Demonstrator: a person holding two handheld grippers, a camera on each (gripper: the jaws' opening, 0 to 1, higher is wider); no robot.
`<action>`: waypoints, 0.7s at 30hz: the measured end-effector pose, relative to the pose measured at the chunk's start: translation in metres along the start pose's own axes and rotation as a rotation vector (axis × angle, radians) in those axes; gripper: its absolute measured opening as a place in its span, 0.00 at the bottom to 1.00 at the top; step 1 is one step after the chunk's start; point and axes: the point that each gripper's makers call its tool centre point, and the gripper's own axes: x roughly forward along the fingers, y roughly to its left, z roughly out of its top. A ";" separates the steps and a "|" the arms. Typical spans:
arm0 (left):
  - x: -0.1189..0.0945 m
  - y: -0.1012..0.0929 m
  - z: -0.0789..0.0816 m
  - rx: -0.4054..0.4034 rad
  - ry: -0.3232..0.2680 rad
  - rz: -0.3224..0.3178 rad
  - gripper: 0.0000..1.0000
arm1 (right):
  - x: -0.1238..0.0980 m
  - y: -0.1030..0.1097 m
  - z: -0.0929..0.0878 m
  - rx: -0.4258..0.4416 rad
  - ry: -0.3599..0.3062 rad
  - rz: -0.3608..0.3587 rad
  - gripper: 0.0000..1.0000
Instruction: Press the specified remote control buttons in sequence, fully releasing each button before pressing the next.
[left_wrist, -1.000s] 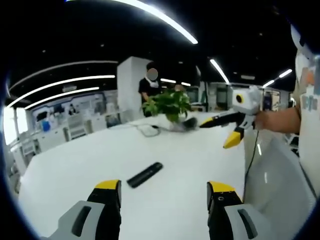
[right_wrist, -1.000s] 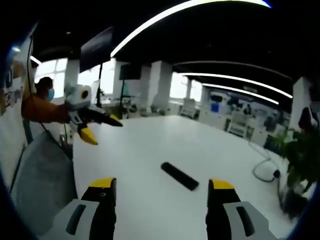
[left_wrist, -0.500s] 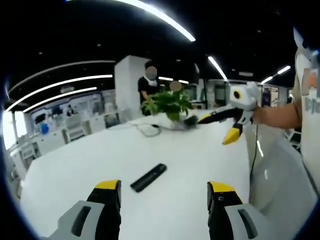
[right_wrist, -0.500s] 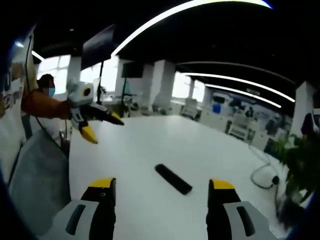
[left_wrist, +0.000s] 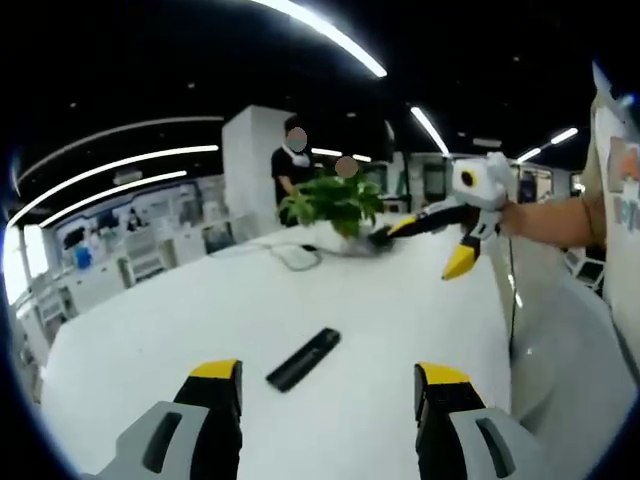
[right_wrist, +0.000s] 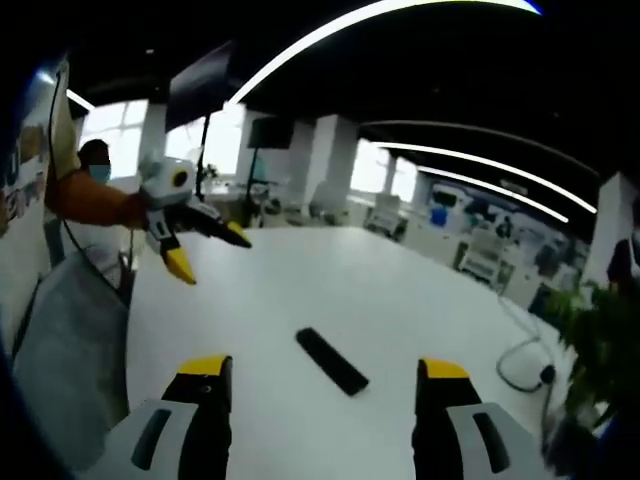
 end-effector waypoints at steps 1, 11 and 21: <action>0.002 0.003 0.000 0.001 0.003 -0.001 0.71 | 0.001 -0.002 0.001 -0.003 0.002 0.003 0.73; 0.011 0.018 0.005 0.037 0.022 -0.016 0.71 | 0.013 -0.017 0.006 -0.034 0.025 0.029 0.73; 0.022 0.024 0.001 0.066 0.061 -0.056 0.71 | 0.028 -0.021 0.004 -0.063 0.057 0.065 0.73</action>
